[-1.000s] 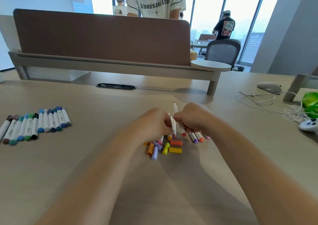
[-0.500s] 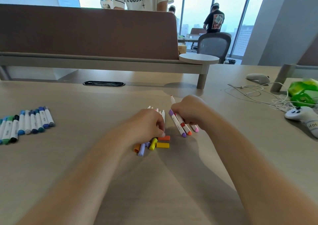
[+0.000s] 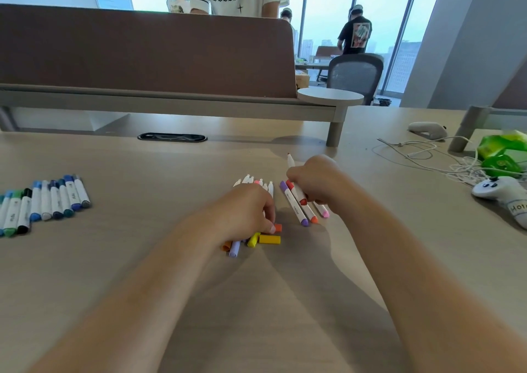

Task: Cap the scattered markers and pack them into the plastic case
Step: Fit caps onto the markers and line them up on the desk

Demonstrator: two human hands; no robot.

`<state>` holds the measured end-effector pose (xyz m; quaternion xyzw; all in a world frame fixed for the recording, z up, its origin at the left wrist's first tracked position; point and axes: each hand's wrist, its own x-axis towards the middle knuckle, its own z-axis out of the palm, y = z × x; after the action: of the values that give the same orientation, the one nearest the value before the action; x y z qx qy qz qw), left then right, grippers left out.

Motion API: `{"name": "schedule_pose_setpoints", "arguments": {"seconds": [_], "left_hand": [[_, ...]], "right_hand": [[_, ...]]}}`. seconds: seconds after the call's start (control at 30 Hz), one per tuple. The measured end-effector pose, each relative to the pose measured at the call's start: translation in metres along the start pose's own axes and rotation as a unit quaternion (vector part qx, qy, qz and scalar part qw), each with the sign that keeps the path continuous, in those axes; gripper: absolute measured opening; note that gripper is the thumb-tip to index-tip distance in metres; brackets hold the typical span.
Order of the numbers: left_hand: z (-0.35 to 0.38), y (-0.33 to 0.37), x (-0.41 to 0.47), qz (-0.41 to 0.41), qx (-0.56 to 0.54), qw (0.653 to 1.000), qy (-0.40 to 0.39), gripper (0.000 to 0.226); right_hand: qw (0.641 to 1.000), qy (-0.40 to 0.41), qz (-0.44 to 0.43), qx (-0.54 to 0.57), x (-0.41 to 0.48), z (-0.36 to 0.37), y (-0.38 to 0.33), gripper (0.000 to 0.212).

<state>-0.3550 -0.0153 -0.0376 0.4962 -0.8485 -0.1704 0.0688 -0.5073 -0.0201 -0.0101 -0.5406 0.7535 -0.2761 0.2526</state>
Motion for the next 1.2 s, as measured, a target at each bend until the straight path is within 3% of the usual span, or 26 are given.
{"name": "schedule_pose_setpoints", "arguments": {"seconds": [0.27, 0.9, 1.1, 1.2], "left_hand": [[0.002, 0.006, 0.001, -0.010, 0.023, 1.000, -0.005, 0.017], [-0.005, 0.005, -0.006, -0.001, -0.061, 0.996, 0.062, 0.019], [-0.007, 0.001, -0.006, 0.010, -0.073, 0.996, 0.042, 0.012], [-0.005, 0.000, -0.005, 0.008, -0.039, 0.999, 0.013, 0.016]], "right_hand": [[1.000, 0.010, -0.001, 0.010, 0.002, -0.002, 0.000, 0.020], [1.000, -0.022, -0.010, 0.009, -0.001, 0.001, 0.003, 0.020], [0.984, -0.120, -0.005, -0.130, -0.010, 0.005, -0.003, 0.036], [0.974, -0.107, -0.006, -0.199, -0.008, 0.011, -0.004, 0.033]]}}
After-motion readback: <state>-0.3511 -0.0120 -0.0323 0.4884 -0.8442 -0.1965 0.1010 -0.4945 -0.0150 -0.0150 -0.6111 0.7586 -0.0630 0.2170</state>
